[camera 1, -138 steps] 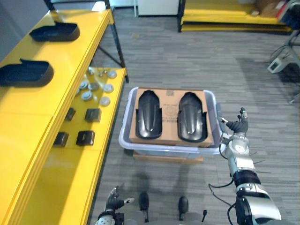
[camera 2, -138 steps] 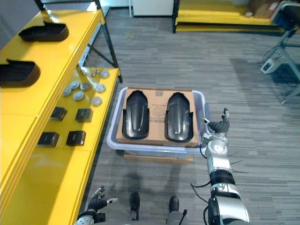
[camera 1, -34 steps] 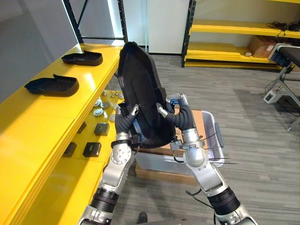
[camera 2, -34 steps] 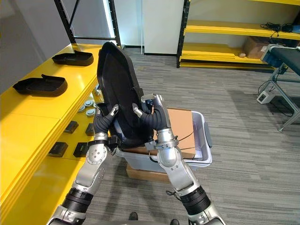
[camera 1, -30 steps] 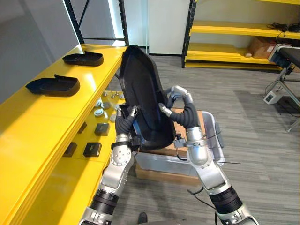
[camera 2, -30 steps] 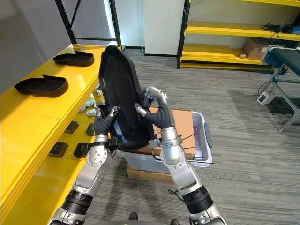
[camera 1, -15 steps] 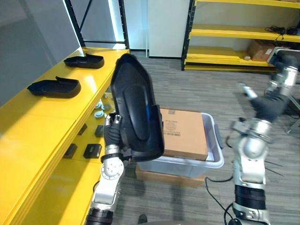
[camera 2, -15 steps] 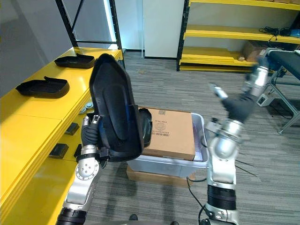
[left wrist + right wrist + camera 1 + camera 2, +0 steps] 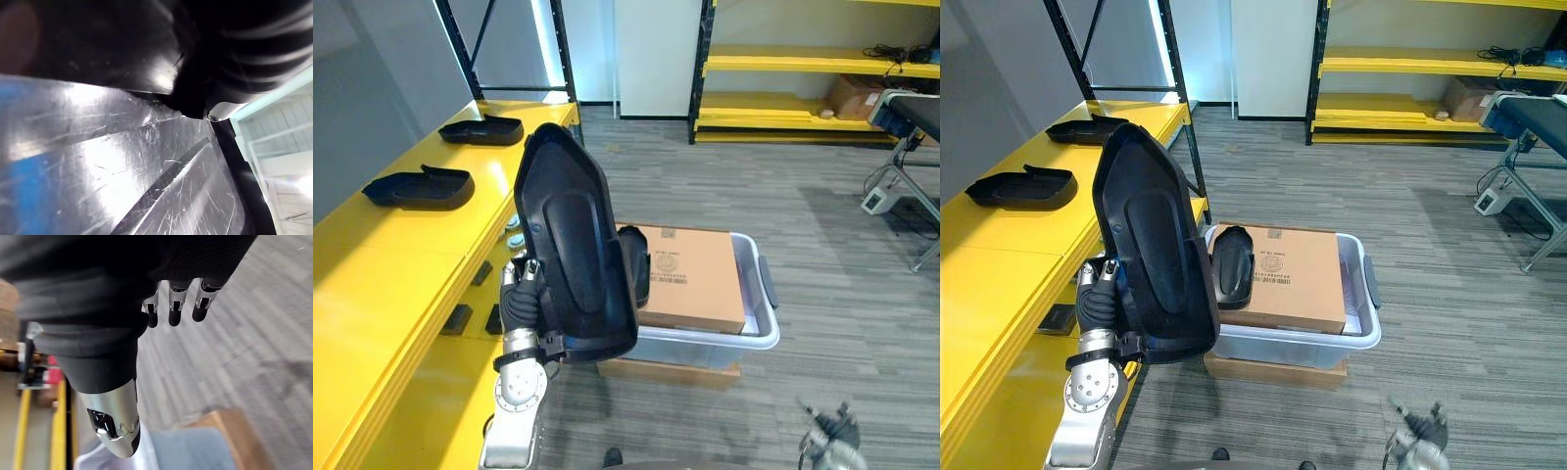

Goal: Walk over and take plastic housings, then place them on the shelf

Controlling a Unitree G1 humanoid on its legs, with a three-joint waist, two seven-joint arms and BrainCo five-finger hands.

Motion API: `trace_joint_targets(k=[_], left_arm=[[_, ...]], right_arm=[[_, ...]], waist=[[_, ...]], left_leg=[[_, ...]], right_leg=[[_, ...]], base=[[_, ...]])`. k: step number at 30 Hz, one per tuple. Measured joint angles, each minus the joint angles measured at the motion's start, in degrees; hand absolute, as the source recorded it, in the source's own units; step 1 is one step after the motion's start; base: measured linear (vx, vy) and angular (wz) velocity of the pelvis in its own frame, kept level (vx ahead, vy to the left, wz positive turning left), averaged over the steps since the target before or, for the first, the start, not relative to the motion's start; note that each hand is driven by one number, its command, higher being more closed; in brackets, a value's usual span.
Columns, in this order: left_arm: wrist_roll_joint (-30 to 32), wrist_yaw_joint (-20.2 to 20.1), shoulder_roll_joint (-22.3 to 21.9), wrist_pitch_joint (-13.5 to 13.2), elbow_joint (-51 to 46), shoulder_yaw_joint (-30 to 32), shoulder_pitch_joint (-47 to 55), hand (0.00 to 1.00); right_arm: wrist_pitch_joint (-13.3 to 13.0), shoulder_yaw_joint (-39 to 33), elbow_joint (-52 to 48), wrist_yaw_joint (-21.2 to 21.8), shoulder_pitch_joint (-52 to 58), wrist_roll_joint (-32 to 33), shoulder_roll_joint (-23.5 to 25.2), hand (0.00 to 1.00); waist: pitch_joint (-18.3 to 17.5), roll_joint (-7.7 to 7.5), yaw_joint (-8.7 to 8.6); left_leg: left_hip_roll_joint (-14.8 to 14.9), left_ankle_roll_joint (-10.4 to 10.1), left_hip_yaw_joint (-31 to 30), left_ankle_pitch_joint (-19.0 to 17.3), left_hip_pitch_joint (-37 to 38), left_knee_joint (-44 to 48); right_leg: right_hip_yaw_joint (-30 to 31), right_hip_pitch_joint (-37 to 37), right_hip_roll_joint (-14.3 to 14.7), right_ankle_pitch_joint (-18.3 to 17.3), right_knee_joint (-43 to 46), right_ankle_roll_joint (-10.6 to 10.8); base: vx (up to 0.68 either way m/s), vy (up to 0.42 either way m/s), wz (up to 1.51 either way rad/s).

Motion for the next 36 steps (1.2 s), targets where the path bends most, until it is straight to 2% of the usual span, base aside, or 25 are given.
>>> trace_joint_targets(k=[3, 4, 5, 6, 7, 8, 9, 10, 11, 13, 14, 17, 19, 20, 21, 23, 25, 27, 29, 30, 31, 32, 34, 35, 36], left_arm=[[-0.04, -0.28, -0.34, -0.41, -0.02, -2.18, -0.74, 1.00], [-0.08, -0.28, -0.98, -0.46, -0.06, -3.68, -1.28, 1.00], [-0.21, -0.21, -1.25, -0.46, -0.10, -4.67, -1.50, 1.00], [-1.12, -0.18, -1.57, -0.46, -0.29, -5.26, -1.67, 1.00], [-1.23, -0.18, -1.66, -0.47, -0.35, -5.23, -1.67, 1.00], [-1.51, -0.13, -2.41, -0.47, -0.43, -5.15, -1.76, 1.00], [-1.88, -0.16, -2.70, -0.47, -0.45, -5.09, -1.76, 1.00], [-2.19, -0.20, -3.31, -0.46, -0.44, -5.22, -1.59, 1.00], [-2.22, -0.26, -3.29, -0.61, -0.61, -5.36, -1.61, 1.00], [-2.32, -0.25, -3.58, -0.91, -1.38, -5.28, -1.77, 1.00], [-2.42, -0.27, -3.56, -1.41, -1.37, -5.30, -1.75, 1.00], [-3.10, -1.02, -3.58, -1.42, -1.16, -6.21, -1.89, 1.00], [-3.42, -1.52, -3.59, -1.40, -0.29, -7.39, -1.94, 1.00], [-3.42, -1.68, -3.39, -1.31, 0.09, -8.52, -2.11, 1.00], [-3.37, -1.63, -2.32, -1.32, 0.46, -9.85, -3.07, 1.00], [-3.35, -1.54, -1.20, -1.44, 0.99, -10.34, -5.11, 1.00], [-3.33, -1.21, -1.18, -1.68, 3.12, -10.20, -7.10, 1.00], [-3.29, -1.15, -1.19, -1.67, 4.94, -10.49, -8.00, 1.00], [-3.25, -0.74, -1.32, -1.70, 4.99, -11.70, -8.10, 1.00], [-3.21, -0.49, -1.34, -1.74, 5.00, -12.07, -8.14, 1.00], [-3.13, -0.09, -1.34, -1.74, 4.98, -12.42, -8.16, 1.00], [-2.99, 0.03, -1.36, -1.81, 4.96, -12.77, -8.09, 1.00], [-2.84, 0.10, -1.53, -1.82, 4.96, -12.86, -8.07, 1.00], [-2.79, 0.06, -1.62, -1.90, 4.96, -13.34, -8.07, 1.00], [-2.78, -0.18, -1.73, -2.02, 4.94, -14.02, -8.18, 1.00]], right_arm=[[0.17, 4.43, 0.47, 0.67, 0.02, -1.30, 1.89, 0.00], [-0.05, 5.62, -0.51, 0.68, -0.03, -1.58, 2.36, 0.00], [-0.06, 6.07, -1.76, 0.61, -0.11, -1.94, 2.19, 0.00], [-0.36, 6.44, -3.55, 0.54, -0.55, -2.02, 2.29, 0.00], [-0.40, 6.49, -3.82, 0.53, -0.87, -2.06, 2.09, 0.00], [-0.52, 6.49, -5.54, 0.48, -2.64, -2.19, 1.41, 0.00], [-0.52, 6.55, -6.52, 0.49, -3.05, -2.41, 1.34, 0.00], [-0.54, 7.66, -7.23, 0.54, -3.43, -2.58, 1.38, 0.00], [-0.59, 9.10, -7.35, 0.72, -3.66, -2.89, 1.27, 0.00], [-0.61, 9.28, -7.15, 1.13, -5.05, -3.18, 1.38, 0.00], [-0.55, 9.28, -6.65, 1.63, -6.09, -3.19, 1.95, 0.00], [-0.18, 9.22, -5.96, 1.93, -6.28, -3.72, 3.63, 0.00], [0.23, 9.17, -5.99, 1.99, -6.02, -4.11, 3.76, 0.00], [0.70, 9.18, -6.00, 2.02, -6.06, -4.19, 3.91, 0.00], [0.95, 9.18, -5.84, 2.05, -5.52, -4.18, 4.37, 0.00], [1.02, 9.27, -5.46, 2.08, -5.89, -4.17, 5.17, 0.00], [1.02, 9.27, -4.35, 2.09, -5.90, -4.16, 5.49, 0.00], [1.12, 9.56, -4.17, 2.08, -6.13, -4.14, 5.73, 0.00], [1.22, 10.83, -4.56, 2.07, -5.42, -4.15, 5.91, 0.00], [1.23, 10.88, -4.58, 2.03, -5.38, -4.15, 5.82, 0.00], [1.24, 10.90, -4.60, 2.00, -4.87, -4.16, 5.95, 0.00], [1.37, 10.93, -4.54, 1.99, -3.73, -4.15, 6.67, 0.00], [1.74, 11.20, -4.51, 2.04, -3.61, -4.11, 6.77, 0.00], [1.76, 11.07, -4.62, 1.99, -3.95, -4.11, 6.63, 0.00], [1.70, 10.98, -5.15, 1.95, -3.99, -4.07, 6.70, 0.00]], waist=[[2.51, 0.24, 0.27], [3.69, 0.45, 0.45], [4.38, 0.51, 0.78], [5.34, -0.24, 1.72], [5.79, -0.75, 1.92], [6.17, 0.41, 3.00], [6.47, 0.93, 3.09], [6.48, 0.78, 2.97], [6.34, 0.18, 3.42], [6.33, 0.06, 4.25], [6.30, -0.01, 4.84], [6.47, -0.99, 4.79], [6.54, -1.14, 4.62], [6.60, -1.04, 4.33], [6.69, -1.29, 4.10], [6.57, -2.19, 4.23], [6.46, -2.67, 4.02], [6.56, -2.49, 2.95], [6.40, -2.64, 2.73], [6.24, -2.92, 2.59], [5.85, -3.56, 2.18], [5.04, -5.27, 2.11], [4.84, -5.67, 2.20], [4.51, -5.54, 2.54], [4.09, -5.20, 2.94]], left_leg=[[-1.26, -1.13, -7.05, 0.87, -1.62, 1.61], [-2.48, -1.08, -11.27, 0.76, -3.72, 3.63], [-3.05, -0.59, -12.33, 0.34, -5.35, 4.54], [-2.84, 0.31, -8.51, -1.79, -7.28, 6.35], [-2.51, 0.66, -6.52, -1.95, -8.25, 7.56], [0.03, 4.01, 4.72, -4.50, -11.10, 14.19], [1.20, 4.67, 9.30, -4.98, -11.36, 15.52], [3.11, 4.77, 15.64, -5.06, -11.08, 16.38], [3.34, 5.90, 20.24, -5.87, -10.44, 16.59], [2.97, 6.09, 23.91, -6.92, -10.85, 17.20], [1.58, 6.06, 23.01, -7.30, -11.36, 17.22], [-1.99, 6.66, 20.13, -9.74, -11.46, 19.10], [-3.13, 7.28, 18.60, -12.62, -10.97, 23.05], [-3.58, 7.82, 16.85, -14.32, -9.68, 24.70], [-3.30, 7.18, 15.28, -15.40, -8.09, 25.01], [-3.37, 6.93, 12.89, -15.50, -6.05, 23.72], [-3.73, 6.81, 11.06, -15.40, -4.15, 22.59], [-4.22, 6.60, 8.76, -15.52, -2.42, 22.25], [-4.41, 5.29, 5.63, -16.33, -0.60, 22.26], [-4.87, 4.78, 4.00, -16.67, -0.54, 22.27], [-5.63, 4.37, 2.36, -17.28, -0.33, 22.27], [-6.48, 4.08, 1.14, -18.45, 0.20, 22.46], [-5.83, 3.04, 0.66, -19.90, 0.31, 23.71], [-4.30, 1.85, 0.11, -20.83, 0.16, 24.65], [-2.69, 1.00, 0.10, -20.81, -0.50, 24.30]], right_leg=[[-7.04, 0.60, -0.76, -2.86, 4.51, 0.19], [-12.24, 0.48, -1.70, -5.19, 8.16, 0.12], [-16.29, 0.42, -3.02, -6.77, 10.36, 0.27], [-21.40, 0.69, -4.82, -8.08, 11.35, 0.21], [-22.42, 0.73, -5.16, -8.42, 11.53, 0.15], [-26.57, 1.51, -6.57, -9.29, 13.47, 0.78], [-28.35, 2.41, -6.87, -9.79, 14.68, 1.65], [-31.75, 4.35, -8.04, -10.91, 16.58, 2.91], [-34.74, 6.11, -9.53, -11.06, 16.65, 3.43], [-38.05, 7.77, -10.75, -10.95, 16.00, 5.19], [-39.11, 8.37, -11.27, -10.81, 15.07, 5.55], [-41.09, 11.07, -12.98, -10.77, 14.74, 5.68], [-40.23, 11.77, -16.71, -11.20, 22.44, 4.22], [-35.05, 9.53, -19.43, -10.76, 31.57, -2.75], [-25.35, 5.96, -18.97, -13.15, 38.09, -3.46], [-14.94, 1.02, -15.18, -16.95, 40.30, -0.77], [-10.47, -2.82, -12.28, -18.65, 37.35, 0.09], [-6.85, -5.61, -9.35, -18.91, 32.58, 0.52], [-0.10, -9.42, -5.64, -18.34, 26.84, 1.06], [1.94, -10.27, -4.91, -17.74, 25.12, 1.59], [3.21, -10.60, -5.05, -16.91, 23.77, 2.27], [2.76, -9.99, -5.83, -14.21, 21.70, 1.42], [1.08, -8.55, -5.78, -10.25, 20.72, 1.03], [-0.97, -7.51, -4.78, -8.55, 20.02, 0.71], [-2.29, -7.33, -3.59, -8.63, 18.96, -0.21]], base=[[-0.02, -0.049, 1.30], [-0.05, -0.026, 2.01], [-0.05, 0.026, 2.59], [-0.02, 0.039, 1.85], [-0.01, 0.089, 1.81], [0.02, 0.069, 1.17], [0.02, 0.067, 1.70], [0.09, 0.046, 1.55], [0.10, 0.038, 1.51], [0.12, 0.095, 1.00], [0.10, 0.125, 0.75], [0.16, 0.137, 0.72], [0.21, 0.153, 0.49], [0.21, 0.164, 0.52], [0.20, 0.148, 0.56], [0.19, 0.087, 0.54], [0.20, 0.040, 0.61], [0.18, -0.009, 0.74], [0.16, -0.052, 0.81], [0.12, -0.108, 0.99], [0.17, -0.198, 1.14], [0.21, -0.287, 1.00], [0.22, -0.287, 0.56], [0.20, -0.266, 0.34], [0.19, -0.259, 0.30]])
